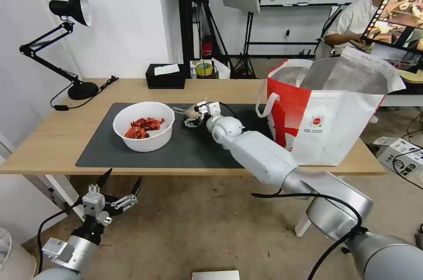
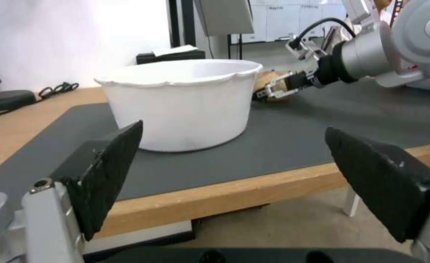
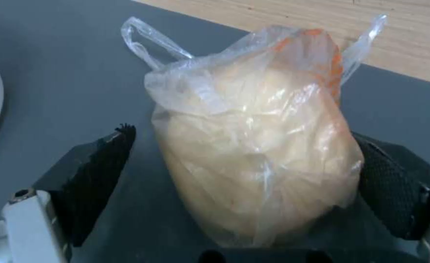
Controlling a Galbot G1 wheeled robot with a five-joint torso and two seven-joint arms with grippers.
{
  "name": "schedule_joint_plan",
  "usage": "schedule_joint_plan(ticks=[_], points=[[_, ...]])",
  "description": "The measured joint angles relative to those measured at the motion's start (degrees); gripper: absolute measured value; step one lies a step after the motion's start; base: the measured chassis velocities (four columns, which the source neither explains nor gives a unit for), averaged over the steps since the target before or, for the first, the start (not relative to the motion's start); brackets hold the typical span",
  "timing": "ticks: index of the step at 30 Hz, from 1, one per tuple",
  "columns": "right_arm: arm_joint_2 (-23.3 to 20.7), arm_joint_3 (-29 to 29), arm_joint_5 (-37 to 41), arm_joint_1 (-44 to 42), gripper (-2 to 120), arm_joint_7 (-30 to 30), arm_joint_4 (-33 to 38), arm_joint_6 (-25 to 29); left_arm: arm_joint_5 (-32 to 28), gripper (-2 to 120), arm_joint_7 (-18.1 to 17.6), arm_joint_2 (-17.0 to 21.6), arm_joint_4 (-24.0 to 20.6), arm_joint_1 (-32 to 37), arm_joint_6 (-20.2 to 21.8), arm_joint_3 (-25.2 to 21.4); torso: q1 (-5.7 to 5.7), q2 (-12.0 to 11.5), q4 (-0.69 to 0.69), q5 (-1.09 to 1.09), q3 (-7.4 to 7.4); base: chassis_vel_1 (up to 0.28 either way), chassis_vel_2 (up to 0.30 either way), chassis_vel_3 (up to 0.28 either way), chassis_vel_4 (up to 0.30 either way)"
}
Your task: Pick up the trash from the table and place it into the takeout bag.
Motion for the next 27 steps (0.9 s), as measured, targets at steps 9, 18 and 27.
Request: schedule_joint_plan(ticks=[9,18,27], points=[[-0.4,0.0,0.1,-0.1,80,0.2,0.1,0.1,0.3,100,0.3,-1.0,0.0,0.3,-0.1,0.3,0.0,0.0,0.0,0.0,0.0,0.0,0.0,0.0,0.0],[-1.7,0.0,0.3,-0.1,51,0.2,1.0,0.3,0.2,100,0.3,-0.1,0.2,-0.5,-0.1,0.9,0.0,0.0,0.0,0.0,0.0,0.0,0.0,0.0,0.0],[-6.7,0.2,-2.0,-3.1,19,0.7,9.5,4.1,0.1,100,0.2,0.3,0.4,-0.8,0.0,1.4,0.0,0.0,0.0,0.0,0.0,0.0,0.0,0.0,0.0]])
